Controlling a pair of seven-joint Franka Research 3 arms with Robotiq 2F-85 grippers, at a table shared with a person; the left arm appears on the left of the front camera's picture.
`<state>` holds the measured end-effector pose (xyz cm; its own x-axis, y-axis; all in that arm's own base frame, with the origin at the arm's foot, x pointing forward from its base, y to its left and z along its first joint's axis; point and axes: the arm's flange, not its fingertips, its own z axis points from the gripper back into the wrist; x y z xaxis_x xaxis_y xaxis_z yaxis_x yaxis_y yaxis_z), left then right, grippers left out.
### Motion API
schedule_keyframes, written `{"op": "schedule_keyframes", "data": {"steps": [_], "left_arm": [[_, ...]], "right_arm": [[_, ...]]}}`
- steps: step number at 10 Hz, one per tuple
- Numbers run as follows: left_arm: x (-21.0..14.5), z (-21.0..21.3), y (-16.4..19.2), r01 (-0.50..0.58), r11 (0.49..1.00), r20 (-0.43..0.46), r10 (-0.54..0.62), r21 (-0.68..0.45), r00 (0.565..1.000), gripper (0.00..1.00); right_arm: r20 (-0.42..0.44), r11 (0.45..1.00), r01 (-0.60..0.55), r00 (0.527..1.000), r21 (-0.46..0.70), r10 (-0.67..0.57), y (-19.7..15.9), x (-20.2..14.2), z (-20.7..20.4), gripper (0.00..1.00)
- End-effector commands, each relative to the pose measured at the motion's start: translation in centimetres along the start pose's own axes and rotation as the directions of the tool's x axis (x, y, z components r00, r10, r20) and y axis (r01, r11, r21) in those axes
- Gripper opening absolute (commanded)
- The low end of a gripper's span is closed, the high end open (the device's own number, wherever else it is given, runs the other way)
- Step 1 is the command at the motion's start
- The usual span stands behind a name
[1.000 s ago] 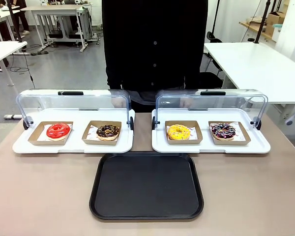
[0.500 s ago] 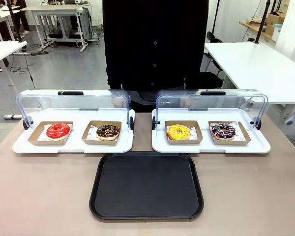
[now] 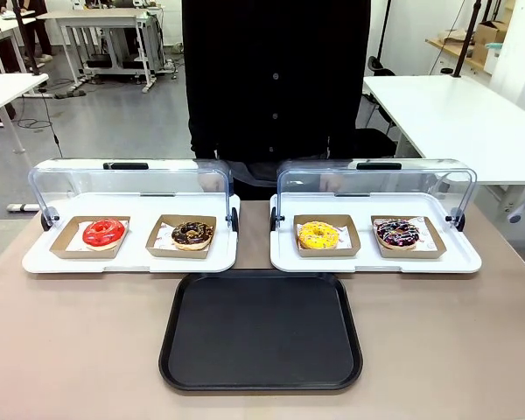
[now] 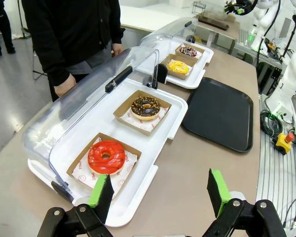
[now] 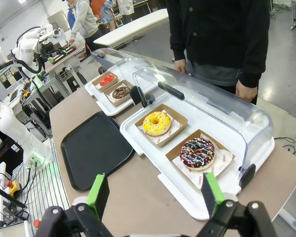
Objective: Move the fourth donut from the left to the tray.
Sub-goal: Pick up the Paper togo box containing the Donut indicated by the person and place it on the Handle tray.
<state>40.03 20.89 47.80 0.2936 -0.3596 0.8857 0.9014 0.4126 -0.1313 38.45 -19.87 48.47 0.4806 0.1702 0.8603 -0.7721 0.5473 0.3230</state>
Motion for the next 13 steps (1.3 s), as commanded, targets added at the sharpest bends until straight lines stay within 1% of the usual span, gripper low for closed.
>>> {"op": "schedule_keyframes", "data": {"steps": [1,13], "left_arm": [[0.08,0.04,-0.03,0.008,1.000,0.017,-0.008,-0.007,1.000,1.00],[0.08,0.04,-0.03,0.008,1.000,0.017,-0.008,-0.007,1.000,1.00]], "right_arm": [[0.030,1.000,-0.027,0.999,0.002,0.027,-0.23,0.25,-0.11,1.00],[0.030,1.000,-0.027,0.999,0.002,0.027,-0.23,0.25,-0.11,1.00]]}}
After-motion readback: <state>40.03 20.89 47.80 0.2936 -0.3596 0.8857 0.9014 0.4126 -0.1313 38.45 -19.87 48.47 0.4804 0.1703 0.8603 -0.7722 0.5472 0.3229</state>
